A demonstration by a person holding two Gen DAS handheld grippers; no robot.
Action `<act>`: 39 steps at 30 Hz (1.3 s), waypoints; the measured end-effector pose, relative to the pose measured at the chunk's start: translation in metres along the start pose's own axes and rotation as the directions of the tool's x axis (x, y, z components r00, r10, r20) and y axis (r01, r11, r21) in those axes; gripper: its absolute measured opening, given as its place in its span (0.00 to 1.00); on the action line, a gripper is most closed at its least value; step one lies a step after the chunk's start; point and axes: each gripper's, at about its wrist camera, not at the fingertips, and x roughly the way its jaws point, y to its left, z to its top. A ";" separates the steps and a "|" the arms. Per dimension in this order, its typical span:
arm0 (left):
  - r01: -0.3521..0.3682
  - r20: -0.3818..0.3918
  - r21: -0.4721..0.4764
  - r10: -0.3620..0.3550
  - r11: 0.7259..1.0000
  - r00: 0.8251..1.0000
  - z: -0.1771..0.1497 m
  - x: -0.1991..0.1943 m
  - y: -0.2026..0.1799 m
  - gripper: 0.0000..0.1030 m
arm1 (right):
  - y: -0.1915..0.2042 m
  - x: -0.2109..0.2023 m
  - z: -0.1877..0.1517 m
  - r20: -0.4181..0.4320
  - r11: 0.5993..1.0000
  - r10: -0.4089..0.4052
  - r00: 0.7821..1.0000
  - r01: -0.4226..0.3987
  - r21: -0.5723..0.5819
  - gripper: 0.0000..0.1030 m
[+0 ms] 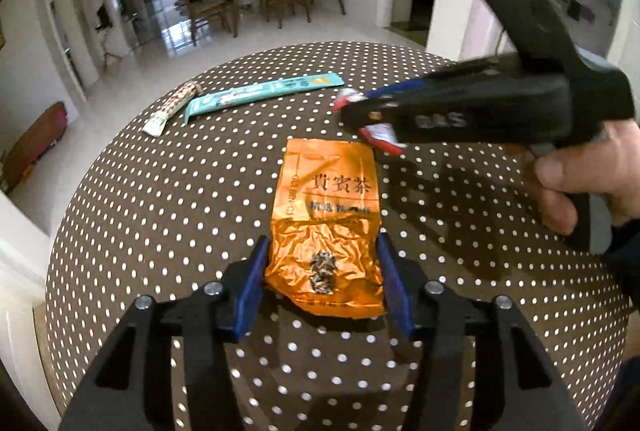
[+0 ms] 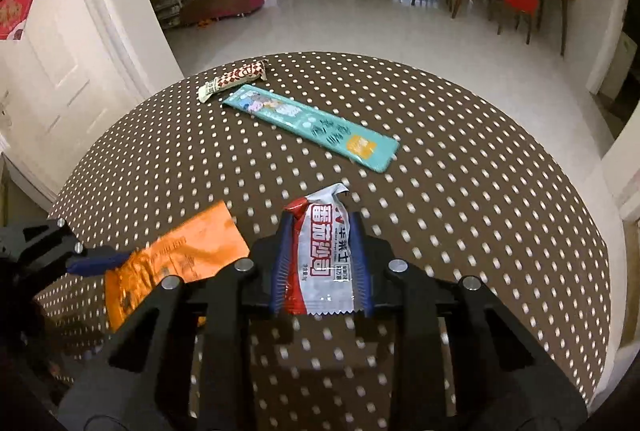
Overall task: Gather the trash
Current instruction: 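Grasp the orange tea bag with the left gripper while the right grasps the red-white wrapper, then carry the orange tea bag and red-white wrapper over the blue bucket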
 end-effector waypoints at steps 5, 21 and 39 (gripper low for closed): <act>-0.011 0.012 -0.045 0.011 0.999 1.000 -0.013 -0.012 -0.016 0.51 | -0.032 -0.039 -0.032 0.045 0.994 0.012 0.999 -0.017 0.107 0.26; 0.025 0.123 -0.088 -0.014 0.996 0.992 0.010 -0.037 -0.111 0.51 | -0.112 -0.158 -0.090 0.212 0.961 -0.034 0.977 -0.026 0.276 0.26; 0.185 0.192 -0.024 -0.177 0.982 0.965 0.079 -0.028 -0.236 0.51 | -0.252 -0.249 -0.170 0.280 0.845 -0.219 0.935 0.038 0.534 0.26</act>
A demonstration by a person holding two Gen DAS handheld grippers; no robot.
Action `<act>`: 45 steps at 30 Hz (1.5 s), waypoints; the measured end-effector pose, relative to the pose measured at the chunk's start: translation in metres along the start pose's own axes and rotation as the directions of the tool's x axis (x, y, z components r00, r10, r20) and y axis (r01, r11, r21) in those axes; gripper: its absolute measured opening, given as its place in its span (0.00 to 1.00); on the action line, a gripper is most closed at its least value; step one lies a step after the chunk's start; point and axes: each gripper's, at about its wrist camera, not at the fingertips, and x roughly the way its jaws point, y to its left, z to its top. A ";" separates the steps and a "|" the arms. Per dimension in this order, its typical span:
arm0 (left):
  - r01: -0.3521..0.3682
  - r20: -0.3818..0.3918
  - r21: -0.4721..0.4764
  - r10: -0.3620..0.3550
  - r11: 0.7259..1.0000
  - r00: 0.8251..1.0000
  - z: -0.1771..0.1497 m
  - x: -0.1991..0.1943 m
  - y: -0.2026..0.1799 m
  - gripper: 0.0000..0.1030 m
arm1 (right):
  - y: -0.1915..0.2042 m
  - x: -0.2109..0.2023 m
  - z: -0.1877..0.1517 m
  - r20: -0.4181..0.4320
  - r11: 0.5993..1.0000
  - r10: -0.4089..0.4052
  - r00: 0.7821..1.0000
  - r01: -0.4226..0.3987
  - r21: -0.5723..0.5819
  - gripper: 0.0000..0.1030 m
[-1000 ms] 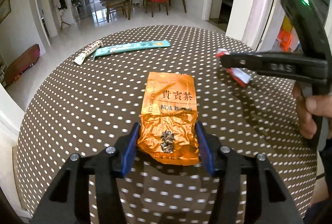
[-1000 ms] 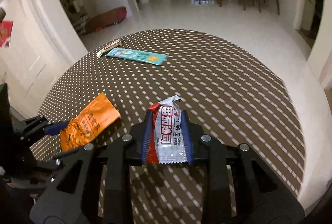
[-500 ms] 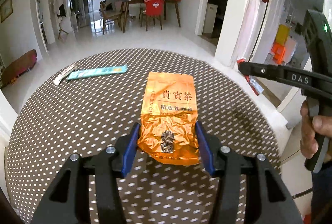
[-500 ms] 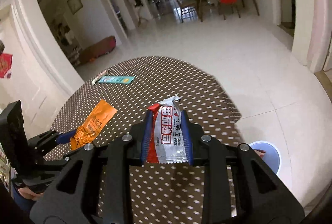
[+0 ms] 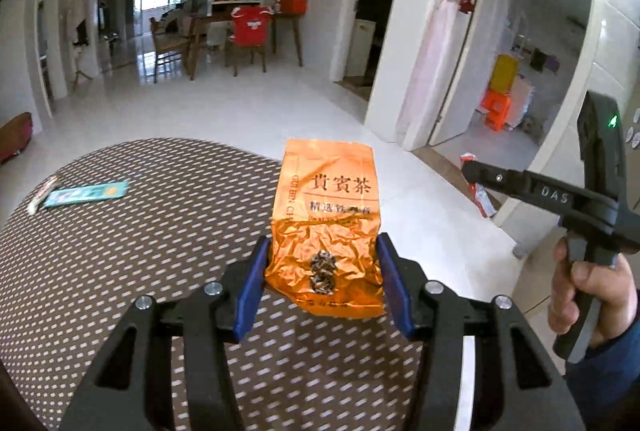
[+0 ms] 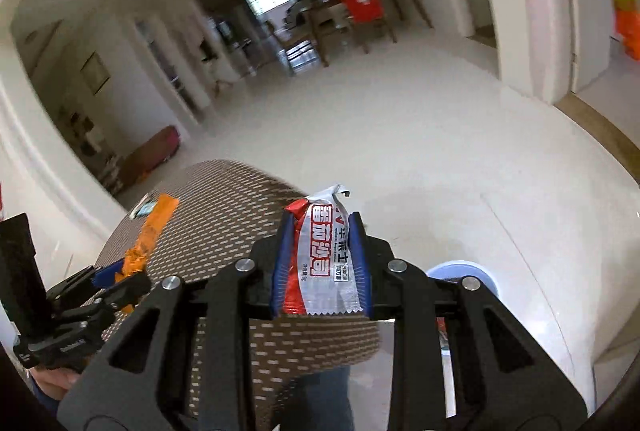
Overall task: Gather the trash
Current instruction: 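Carry the orange tea bag and red-white wrapper over the blue bucket, then open both grippers over the blue bucket to drop the tea bag and wrapper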
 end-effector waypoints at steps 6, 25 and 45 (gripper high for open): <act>0.054 -0.027 0.031 -0.054 0.998 0.998 0.017 0.031 -0.041 0.51 | -0.054 -0.007 0.002 0.004 0.994 -0.051 0.999 0.051 0.092 0.27; 0.079 -0.263 0.061 -0.060 0.995 0.963 0.036 0.175 -0.118 0.51 | -0.151 0.041 -0.010 -0.110 0.956 -0.101 0.989 0.127 0.265 0.27; 0.012 -0.455 0.082 0.027 0.997 0.890 0.021 0.267 -0.133 0.85 | -0.197 0.089 -0.022 -0.219 0.908 -0.072 0.973 0.155 0.389 0.76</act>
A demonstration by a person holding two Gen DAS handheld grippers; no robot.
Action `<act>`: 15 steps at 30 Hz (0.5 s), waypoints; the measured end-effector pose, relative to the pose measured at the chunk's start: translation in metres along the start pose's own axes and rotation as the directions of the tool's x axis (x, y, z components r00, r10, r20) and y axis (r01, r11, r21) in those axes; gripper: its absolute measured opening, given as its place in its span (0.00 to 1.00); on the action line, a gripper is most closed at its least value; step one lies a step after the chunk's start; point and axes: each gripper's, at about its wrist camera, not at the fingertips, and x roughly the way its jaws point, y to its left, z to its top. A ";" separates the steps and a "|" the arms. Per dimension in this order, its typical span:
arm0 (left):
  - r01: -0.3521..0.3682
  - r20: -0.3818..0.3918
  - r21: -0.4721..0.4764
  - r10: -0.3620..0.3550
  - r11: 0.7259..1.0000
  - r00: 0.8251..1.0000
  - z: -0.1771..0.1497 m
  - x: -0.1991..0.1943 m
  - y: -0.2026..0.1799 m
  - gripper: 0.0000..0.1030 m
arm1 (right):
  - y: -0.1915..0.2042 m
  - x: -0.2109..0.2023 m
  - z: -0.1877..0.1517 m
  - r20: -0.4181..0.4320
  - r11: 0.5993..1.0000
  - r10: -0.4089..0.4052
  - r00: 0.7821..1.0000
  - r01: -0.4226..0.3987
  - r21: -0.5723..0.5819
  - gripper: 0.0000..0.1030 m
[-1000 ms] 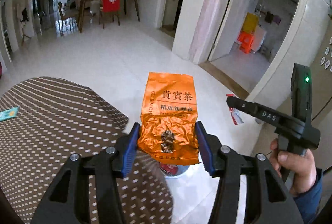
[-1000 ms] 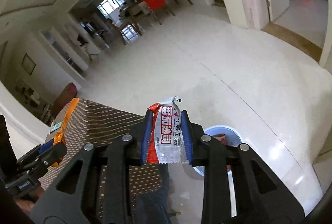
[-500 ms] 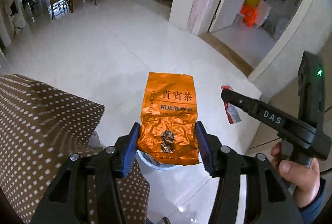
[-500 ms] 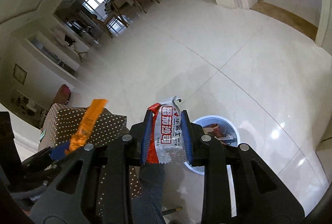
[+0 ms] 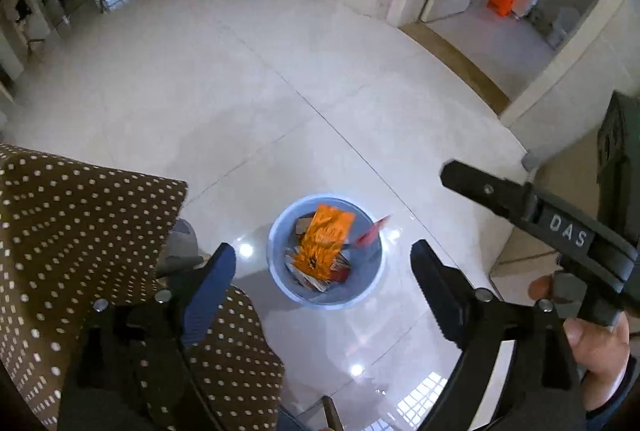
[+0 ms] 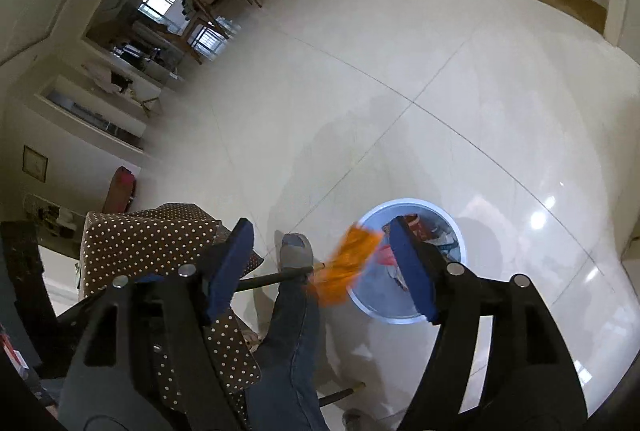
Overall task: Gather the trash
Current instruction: 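Open both grippers over the blue bucket to drop the tea bag and wrapper, then move both open grippers back over the table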
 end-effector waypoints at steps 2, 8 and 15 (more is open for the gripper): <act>0.007 0.024 -0.020 -0.006 1.000 1.000 0.003 -0.007 0.002 0.85 | -0.001 -0.001 -0.001 0.007 1.000 -0.009 1.000 0.009 0.002 0.85; 0.013 0.105 -0.045 -0.008 0.999 0.994 -0.003 -0.043 0.008 0.87 | -0.004 -0.013 -0.005 0.028 0.997 -0.070 0.997 0.070 0.016 0.94; 0.024 0.209 -0.053 -0.012 0.998 0.978 -0.023 -0.101 0.016 0.89 | 0.024 -0.042 -0.013 0.074 0.998 -0.060 0.995 0.062 -0.025 0.94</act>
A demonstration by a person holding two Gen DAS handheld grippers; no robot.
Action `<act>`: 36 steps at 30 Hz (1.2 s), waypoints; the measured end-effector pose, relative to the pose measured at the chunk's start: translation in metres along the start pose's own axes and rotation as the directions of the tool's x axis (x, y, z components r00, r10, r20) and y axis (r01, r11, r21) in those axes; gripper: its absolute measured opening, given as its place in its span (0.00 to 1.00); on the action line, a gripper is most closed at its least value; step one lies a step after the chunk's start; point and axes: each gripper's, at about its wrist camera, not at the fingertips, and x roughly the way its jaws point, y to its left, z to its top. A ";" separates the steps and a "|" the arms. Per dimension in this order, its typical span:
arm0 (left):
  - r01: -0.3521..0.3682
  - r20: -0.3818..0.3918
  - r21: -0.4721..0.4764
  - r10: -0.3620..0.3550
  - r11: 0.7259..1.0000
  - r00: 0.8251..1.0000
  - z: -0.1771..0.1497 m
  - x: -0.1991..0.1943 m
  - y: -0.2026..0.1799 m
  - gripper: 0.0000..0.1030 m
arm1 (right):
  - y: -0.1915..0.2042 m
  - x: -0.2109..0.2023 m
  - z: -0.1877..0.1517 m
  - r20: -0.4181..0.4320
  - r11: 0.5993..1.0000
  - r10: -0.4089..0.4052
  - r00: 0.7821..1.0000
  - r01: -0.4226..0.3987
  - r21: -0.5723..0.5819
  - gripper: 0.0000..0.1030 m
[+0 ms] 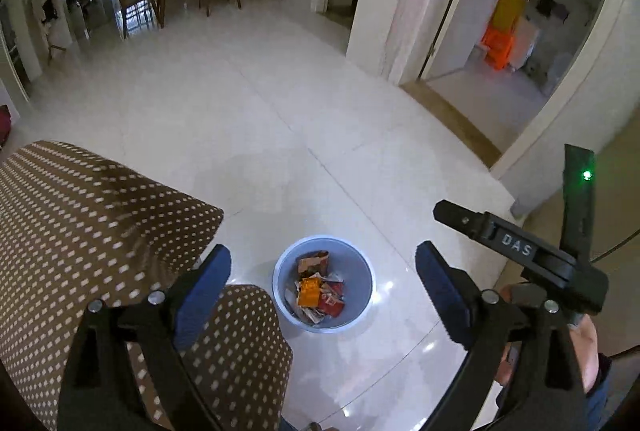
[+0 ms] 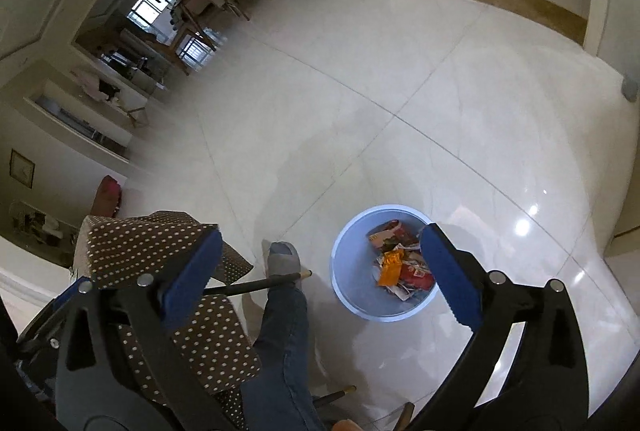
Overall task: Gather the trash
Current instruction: 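Move both open grippers back over the table, then grasp the teal snack stick with the right gripper while the left grasps the red-white candy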
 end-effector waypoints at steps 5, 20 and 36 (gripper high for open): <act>0.002 0.069 -0.021 0.000 1.000 0.998 -0.010 -0.048 0.017 0.89 | 0.039 -0.024 -0.001 0.036 0.999 0.020 0.999 -0.018 -0.051 0.94; -0.151 0.239 -0.141 0.182 0.978 0.954 -0.038 -0.179 0.150 0.90 | 0.255 -0.052 -0.041 0.039 0.905 0.249 0.968 -0.218 -0.366 0.94; -0.378 0.238 -0.355 0.474 0.855 0.848 -0.087 -0.225 0.343 0.90 | 0.481 0.076 -0.132 -0.236 0.551 0.202 0.950 -0.310 -0.775 0.94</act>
